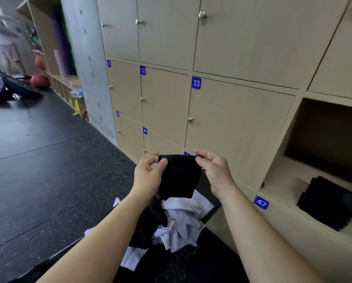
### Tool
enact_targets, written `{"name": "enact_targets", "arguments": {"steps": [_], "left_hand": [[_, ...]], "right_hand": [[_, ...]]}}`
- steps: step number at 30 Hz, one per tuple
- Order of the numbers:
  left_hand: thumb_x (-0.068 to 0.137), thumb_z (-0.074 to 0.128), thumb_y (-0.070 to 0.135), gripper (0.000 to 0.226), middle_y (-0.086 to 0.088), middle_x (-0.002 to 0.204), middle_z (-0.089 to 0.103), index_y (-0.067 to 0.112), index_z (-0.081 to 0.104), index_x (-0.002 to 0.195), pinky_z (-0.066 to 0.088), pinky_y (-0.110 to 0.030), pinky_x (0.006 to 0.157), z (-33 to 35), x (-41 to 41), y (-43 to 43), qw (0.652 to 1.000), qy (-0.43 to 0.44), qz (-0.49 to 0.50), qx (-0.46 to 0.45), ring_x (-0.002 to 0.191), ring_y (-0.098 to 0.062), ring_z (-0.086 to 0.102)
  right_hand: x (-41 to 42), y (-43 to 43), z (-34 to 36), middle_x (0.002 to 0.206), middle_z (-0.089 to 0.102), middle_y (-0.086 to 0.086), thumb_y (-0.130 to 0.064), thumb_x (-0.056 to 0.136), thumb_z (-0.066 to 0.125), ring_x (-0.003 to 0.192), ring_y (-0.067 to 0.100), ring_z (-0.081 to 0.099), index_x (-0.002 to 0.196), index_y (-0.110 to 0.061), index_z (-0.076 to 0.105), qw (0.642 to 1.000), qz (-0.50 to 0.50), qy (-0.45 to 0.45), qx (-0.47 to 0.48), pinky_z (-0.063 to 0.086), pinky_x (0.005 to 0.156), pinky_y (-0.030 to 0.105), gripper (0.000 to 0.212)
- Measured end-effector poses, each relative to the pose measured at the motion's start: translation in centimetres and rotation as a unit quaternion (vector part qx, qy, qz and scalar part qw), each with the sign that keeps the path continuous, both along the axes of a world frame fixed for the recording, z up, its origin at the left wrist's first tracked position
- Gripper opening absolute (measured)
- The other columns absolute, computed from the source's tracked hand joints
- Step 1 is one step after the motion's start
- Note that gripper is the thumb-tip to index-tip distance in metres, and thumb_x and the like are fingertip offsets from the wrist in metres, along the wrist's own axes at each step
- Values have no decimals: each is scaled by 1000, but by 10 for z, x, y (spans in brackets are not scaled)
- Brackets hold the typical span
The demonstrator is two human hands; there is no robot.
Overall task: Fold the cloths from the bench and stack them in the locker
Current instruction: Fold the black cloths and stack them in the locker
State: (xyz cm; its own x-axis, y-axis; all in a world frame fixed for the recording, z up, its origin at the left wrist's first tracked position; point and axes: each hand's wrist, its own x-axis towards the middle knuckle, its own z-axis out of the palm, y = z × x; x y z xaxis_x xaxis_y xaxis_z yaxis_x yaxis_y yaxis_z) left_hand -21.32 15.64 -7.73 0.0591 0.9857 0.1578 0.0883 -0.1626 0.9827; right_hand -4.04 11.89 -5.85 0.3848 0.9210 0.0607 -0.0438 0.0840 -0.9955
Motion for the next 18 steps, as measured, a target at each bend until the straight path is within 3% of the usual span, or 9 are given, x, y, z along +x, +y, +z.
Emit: {"name": "enact_targets", "arguments": {"steps": [2, 4, 8, 10, 13, 15, 18], "left_hand": [[90, 65, 27, 16, -23, 99, 69, 19, 69, 77, 53, -48, 87, 10, 6, 1, 999, -28, -28, -1, 86, -30, 67], [93, 64, 21, 19, -17, 82, 71, 10, 69, 78, 55, -44, 78, 19, 12, 3, 998, -40, -38, 13, 76, -21, 65], [94, 63, 24, 29, -14, 76, 63, -4, 65, 85, 46, -37, 68, 33, 28, 5, 995, -76, -59, 13, 70, -21, 56], [94, 63, 28, 39, -11, 74, 53, -10, 57, 89, 36, -37, 65, 36, 36, 7, 994, -86, -65, 16, 70, -21, 45], [94, 62, 30, 36, -5, 67, 46, -5, 54, 87, 33, -30, 57, 38, 48, 11, 995, -73, -62, 24, 62, -16, 41], [92, 65, 31, 25, 2, 64, 48, 8, 54, 91, 38, -28, 57, 41, 53, 14, 995, -54, -71, 34, 57, -12, 45], [85, 72, 38, 33, 0, 81, 65, 23, 52, 107, 53, -34, 69, 49, 56, 15, 992, 2, -120, 40, 72, -17, 64]], "right_hand": [[8, -4, 9, 93, 67, -4, 4, 87, 61, 81, -4, 62, 120, -3, 63, 998, 1, -66, 3, 46, 67, 6, 34], [15, -7, 19, 82, 60, -11, 4, 85, 64, 71, -9, 56, 121, -2, 63, 988, -12, -154, 3, 42, 64, 2, 36], [31, -9, 39, 70, 59, -13, -9, 85, 66, 65, 0, 53, 99, -14, 73, 955, -41, -294, -3, 42, 67, 18, 17], [40, -10, 46, 68, 60, -8, -13, 85, 65, 64, 7, 53, 85, -19, 70, 951, -55, -306, 7, 42, 66, 26, 7], [48, -15, 56, 68, 57, -3, -12, 87, 64, 64, 10, 48, 74, -19, 62, 964, -51, -260, 25, 39, 64, 26, 14], [52, -19, 60, 73, 59, 1, -9, 88, 61, 68, 13, 51, 77, -16, 60, 975, -29, -219, 31, 40, 66, 26, 14], [61, -24, 62, 81, 63, 11, -6, 89, 59, 76, 18, 56, 84, -7, 62, 982, 14, -188, 32, 43, 72, 31, 5]]}}
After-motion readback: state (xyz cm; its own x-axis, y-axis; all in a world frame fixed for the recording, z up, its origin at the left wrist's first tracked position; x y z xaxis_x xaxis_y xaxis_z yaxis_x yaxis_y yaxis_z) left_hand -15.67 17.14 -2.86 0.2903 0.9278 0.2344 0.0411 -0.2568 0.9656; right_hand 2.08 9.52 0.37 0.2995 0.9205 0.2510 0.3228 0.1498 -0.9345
